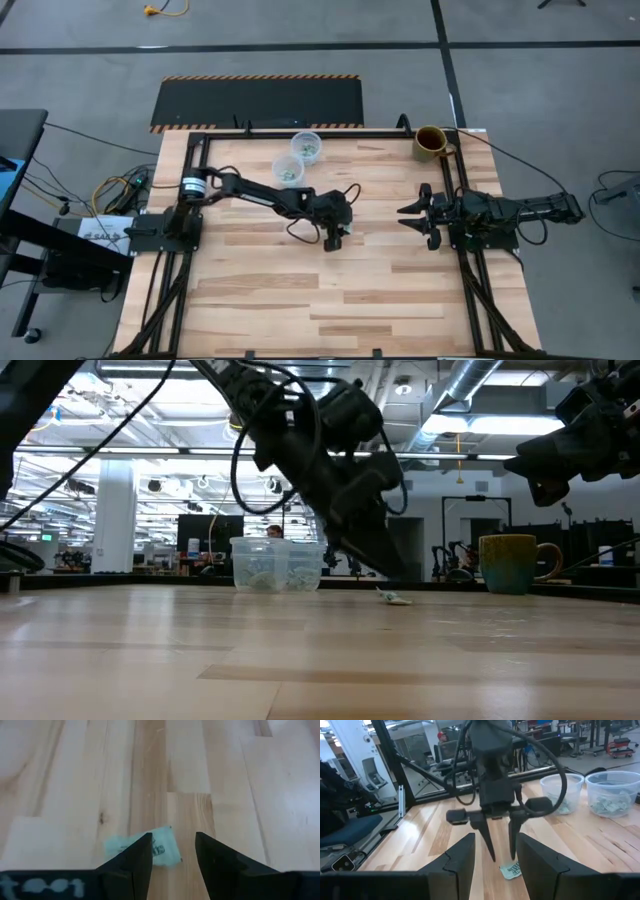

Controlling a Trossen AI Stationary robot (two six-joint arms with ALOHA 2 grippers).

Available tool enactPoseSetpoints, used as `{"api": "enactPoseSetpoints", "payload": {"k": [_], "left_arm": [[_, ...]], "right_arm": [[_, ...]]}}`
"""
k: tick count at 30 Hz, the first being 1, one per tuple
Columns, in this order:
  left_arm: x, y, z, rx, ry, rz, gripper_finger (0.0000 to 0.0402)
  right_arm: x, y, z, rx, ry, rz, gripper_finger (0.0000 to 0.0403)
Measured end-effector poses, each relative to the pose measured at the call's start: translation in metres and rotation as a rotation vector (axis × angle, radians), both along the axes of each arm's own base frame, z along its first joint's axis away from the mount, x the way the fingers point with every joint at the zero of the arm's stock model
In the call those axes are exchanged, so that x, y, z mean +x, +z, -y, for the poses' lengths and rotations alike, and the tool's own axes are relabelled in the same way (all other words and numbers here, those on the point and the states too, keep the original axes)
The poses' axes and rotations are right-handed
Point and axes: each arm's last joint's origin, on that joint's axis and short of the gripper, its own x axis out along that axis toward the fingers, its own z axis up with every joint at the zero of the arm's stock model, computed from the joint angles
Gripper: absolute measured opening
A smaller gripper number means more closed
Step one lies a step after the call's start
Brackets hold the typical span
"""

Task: Pick and place items into bin
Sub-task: Put the stevia packet into the bottom bin

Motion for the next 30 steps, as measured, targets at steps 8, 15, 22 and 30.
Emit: {"api": "enactPoseSetpoints", "payload": {"k": [8,15,22,30], "left_arm": [[0.014,-0.040,0.006,-0.027,0.078,-0.031,0.0137],[0.015,-0.056,0.017,-0.035,0.140,-0.079,0.0125],[0.023,-0.048,0.038,-0.018,0.174,-0.049,0.0013],[0.060,0.007,0.053,0.096,0.250,0.142,0.0004]], "right_arm": [[0.000,0.000,0.000,0.000,0.000,0.000,0.0136],[0.000,0.000,0.000,0.000,0.000,0.000,0.0136],[0.000,0.000,0.000,0.000,0.000,0.000,0.0136],[0.000,0.000,0.000,0.000,0.001,0.000,0.0136]]}}
